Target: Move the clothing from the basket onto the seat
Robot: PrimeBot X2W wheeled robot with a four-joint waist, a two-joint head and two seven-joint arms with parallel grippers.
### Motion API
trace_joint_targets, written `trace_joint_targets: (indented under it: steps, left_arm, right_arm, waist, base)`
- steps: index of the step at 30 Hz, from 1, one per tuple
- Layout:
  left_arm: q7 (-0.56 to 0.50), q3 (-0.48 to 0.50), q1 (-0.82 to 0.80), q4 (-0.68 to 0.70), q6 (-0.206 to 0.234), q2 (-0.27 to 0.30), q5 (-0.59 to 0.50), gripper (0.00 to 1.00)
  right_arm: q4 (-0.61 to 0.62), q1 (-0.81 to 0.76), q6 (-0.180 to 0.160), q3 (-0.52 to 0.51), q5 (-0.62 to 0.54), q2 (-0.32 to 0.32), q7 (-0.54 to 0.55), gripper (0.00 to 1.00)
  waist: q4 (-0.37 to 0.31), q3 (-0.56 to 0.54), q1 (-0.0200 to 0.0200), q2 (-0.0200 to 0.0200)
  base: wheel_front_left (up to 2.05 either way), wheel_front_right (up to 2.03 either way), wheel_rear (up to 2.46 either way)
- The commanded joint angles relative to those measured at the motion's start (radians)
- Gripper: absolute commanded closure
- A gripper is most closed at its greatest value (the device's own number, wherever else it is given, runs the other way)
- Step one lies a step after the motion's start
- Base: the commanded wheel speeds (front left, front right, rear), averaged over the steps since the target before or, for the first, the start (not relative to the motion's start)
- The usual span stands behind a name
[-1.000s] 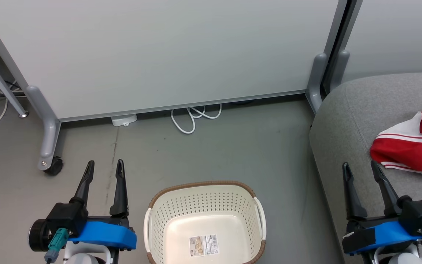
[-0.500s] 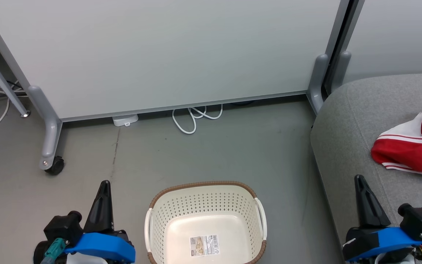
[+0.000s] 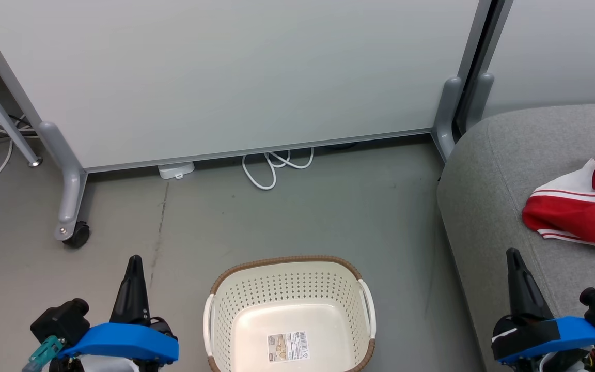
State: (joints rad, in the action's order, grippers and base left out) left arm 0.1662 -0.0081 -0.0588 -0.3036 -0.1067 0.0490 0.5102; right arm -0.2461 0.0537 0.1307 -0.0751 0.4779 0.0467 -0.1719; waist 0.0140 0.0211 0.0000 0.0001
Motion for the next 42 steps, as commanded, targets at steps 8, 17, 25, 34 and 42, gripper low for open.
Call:
trace_joint_targets:
  steps: [8, 17, 25, 34, 42]
  left_arm:
    - [-0.036, 0.022, -0.03, 0.025, -0.009, 0.001, 0.149, 1.0]
    - [-0.07, 0.036, -0.034, 0.031, -0.01, 0.002, 0.278, 1.0]
    - [-0.097, 0.047, -0.037, 0.035, -0.013, 0.002, 0.384, 1.0]
    - [-0.125, 0.058, -0.041, 0.039, -0.015, 0.002, 0.493, 1.0]
    - [-0.148, 0.069, -0.043, 0.042, -0.017, 0.002, 0.581, 1.0]
  right_arm:
    - [0.015, 0.027, 0.0, -0.008, 0.154, 0.003, 0.038, 1.0]
    - [0.014, 0.032, 0.0, -0.013, 0.288, 0.004, 0.072, 1.0]
    - [0.013, 0.037, 0.0, -0.016, 0.396, 0.004, 0.099, 1.0]
    - [0.012, 0.041, 0.0, -0.02, 0.507, 0.004, 0.129, 1.0]
    - [0.011, 0.043, 0.0, -0.023, 0.6, 0.004, 0.152, 1.0]
  waist:
    - [-0.001, -0.001, 0.0, -0.0001]
    - [-0.002, -0.003, 0.0, -0.0001]
    - [-0.003, -0.004, 0.0, -0.0001]
    - [-0.005, -0.006, 0.0, -0.0001]
    - [-0.006, -0.007, 0.0, -0.0001]
  base:
    - [0.0, 0.0, 0.0]
    - [0.0, 0.0, 0.0]
    - [0.0, 0.0, 0.0]
    - [0.0, 0.0, 0.0]
    - [0.0, 0.0, 0.0]
